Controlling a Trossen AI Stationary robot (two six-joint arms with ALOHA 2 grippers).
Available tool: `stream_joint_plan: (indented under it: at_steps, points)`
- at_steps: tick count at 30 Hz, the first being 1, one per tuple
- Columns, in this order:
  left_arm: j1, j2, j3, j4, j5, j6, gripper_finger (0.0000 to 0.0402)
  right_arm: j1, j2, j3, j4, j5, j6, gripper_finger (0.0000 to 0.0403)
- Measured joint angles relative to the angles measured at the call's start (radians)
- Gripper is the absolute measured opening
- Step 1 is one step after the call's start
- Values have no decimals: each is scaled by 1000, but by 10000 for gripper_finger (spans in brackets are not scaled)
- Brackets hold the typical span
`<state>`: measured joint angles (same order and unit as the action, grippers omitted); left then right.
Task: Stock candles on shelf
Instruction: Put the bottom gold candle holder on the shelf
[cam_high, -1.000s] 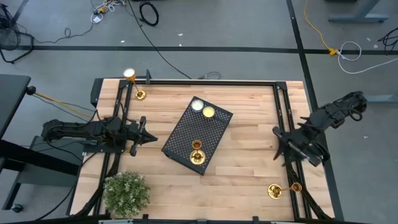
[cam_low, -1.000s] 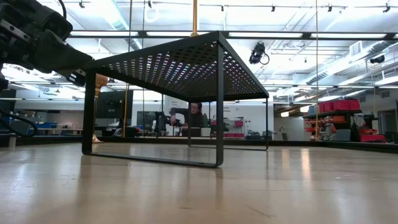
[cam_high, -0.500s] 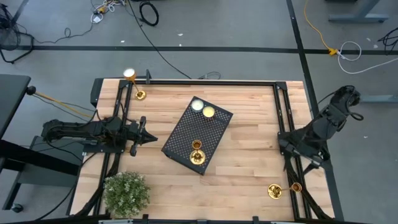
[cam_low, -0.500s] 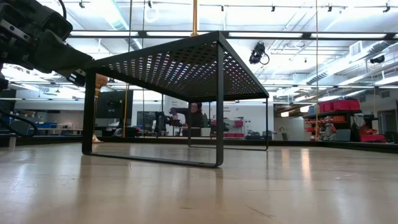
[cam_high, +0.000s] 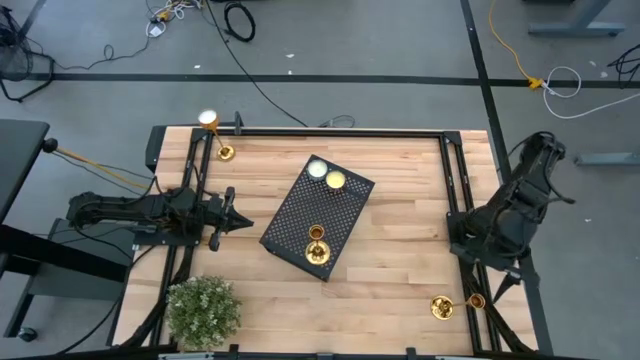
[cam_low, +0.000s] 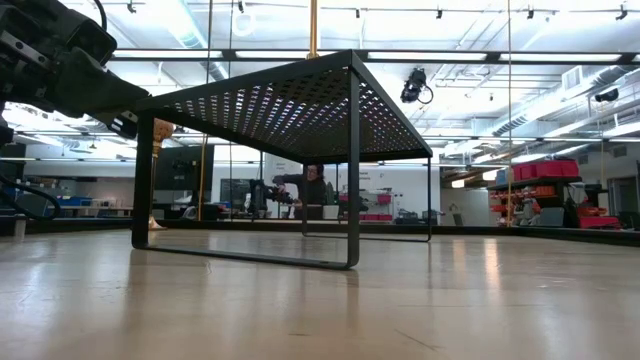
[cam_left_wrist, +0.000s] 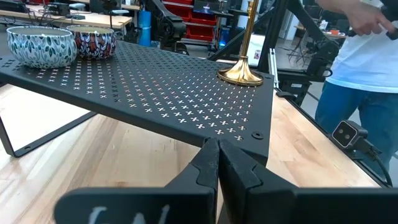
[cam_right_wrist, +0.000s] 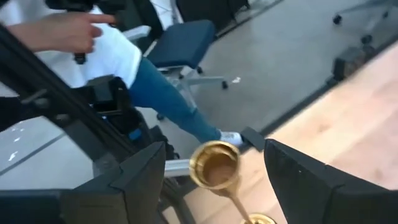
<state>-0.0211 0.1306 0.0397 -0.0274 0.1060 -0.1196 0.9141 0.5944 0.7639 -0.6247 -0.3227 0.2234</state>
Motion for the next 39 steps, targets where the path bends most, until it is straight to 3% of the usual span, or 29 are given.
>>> stream_joint_plan:
  at_steps: [5, 12, 39]
  points:
    - [0, 0, 0, 0, 0, 0, 14, 53, 17, 0, 58, 7, -17, 272]
    - [0, 0, 0, 0, 0, 0, 14, 82, 57, 0, 66, 131, -73, 272]
    - [0, 0, 0, 0, 0, 0, 14, 151, 171, 0, 70, 105, -101, 272]
